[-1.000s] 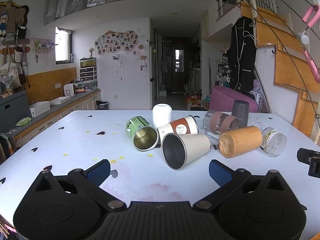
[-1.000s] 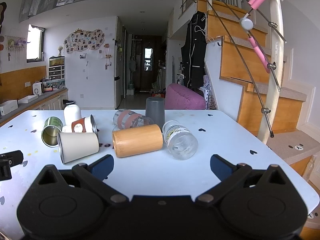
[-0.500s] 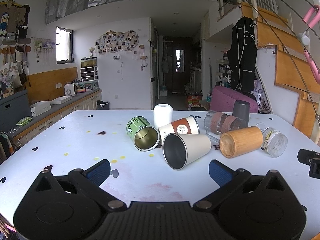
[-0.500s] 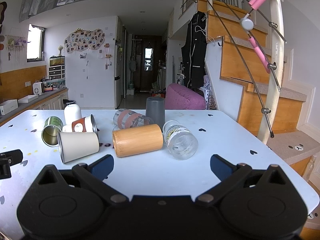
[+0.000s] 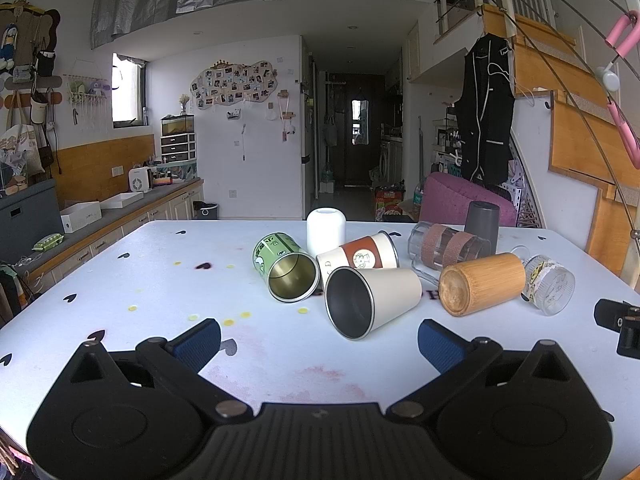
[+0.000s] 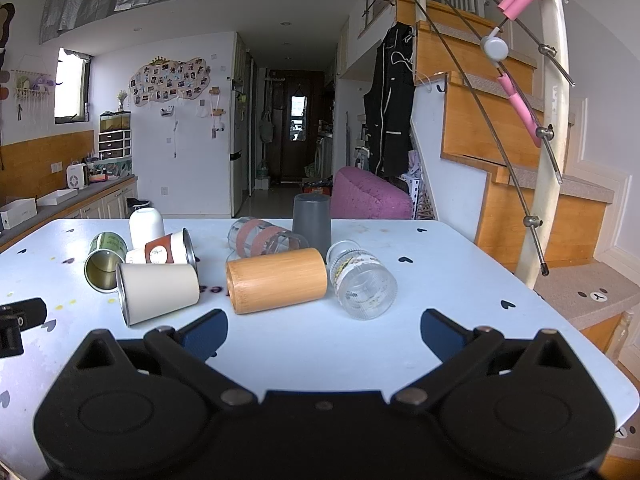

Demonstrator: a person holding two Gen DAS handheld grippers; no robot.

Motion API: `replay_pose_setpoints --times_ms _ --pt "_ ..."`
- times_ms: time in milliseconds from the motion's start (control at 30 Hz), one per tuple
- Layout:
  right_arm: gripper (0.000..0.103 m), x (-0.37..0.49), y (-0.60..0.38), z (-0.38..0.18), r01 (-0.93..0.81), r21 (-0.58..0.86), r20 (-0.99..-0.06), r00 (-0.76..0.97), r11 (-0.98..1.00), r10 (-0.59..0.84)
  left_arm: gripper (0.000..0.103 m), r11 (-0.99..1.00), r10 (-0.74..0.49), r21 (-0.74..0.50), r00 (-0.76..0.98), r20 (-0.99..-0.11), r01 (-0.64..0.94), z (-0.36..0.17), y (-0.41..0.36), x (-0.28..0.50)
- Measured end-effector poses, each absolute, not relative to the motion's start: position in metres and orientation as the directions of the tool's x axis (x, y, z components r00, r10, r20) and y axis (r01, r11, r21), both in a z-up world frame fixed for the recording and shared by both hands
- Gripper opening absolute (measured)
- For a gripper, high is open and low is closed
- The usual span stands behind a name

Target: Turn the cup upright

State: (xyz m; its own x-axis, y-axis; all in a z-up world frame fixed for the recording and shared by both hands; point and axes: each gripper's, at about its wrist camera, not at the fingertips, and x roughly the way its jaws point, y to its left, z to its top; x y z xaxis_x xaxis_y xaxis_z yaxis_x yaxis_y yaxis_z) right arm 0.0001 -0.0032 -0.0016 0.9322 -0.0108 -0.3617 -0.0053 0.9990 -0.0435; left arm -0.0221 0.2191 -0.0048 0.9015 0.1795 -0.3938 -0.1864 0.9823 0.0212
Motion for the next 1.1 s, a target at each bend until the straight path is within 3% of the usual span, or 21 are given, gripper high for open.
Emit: replay_pose_setpoints --times_ms 500,733,867,1100 --pt "0.103 0.006 -0.006 0.000 -0.003 -0.041 -0.343 0.939 0.999 -0.012 0.103 0.982 0.178 0.018 0.900 -0.397 -0.187 -0.005 0.221 -0.022" --pt "0.103 0.047 -0.033 0.006 0.020 -0.035 -0.316 0.948 0.999 -0.030 0.103 0.984 0.166 0.003 0.900 -0.403 -0.180 -0.005 0.226 -0.021" --pt "0.103 0.086 -0.050 0.005 0.037 -0.042 -0.352 0.935 0.998 -0.049 0.103 0.984 0.162 0.002 0.901 -0.401 -0.176 -0.005 0.225 -0.021" --pt "0.102 0.153 -0.071 -0.008 -0.034 0.028 -0.421 0.906 0.999 0.042 0.103 0.984 0.164 0.009 0.900 -0.404 -0.175 -0.007 0.225 -0.019"
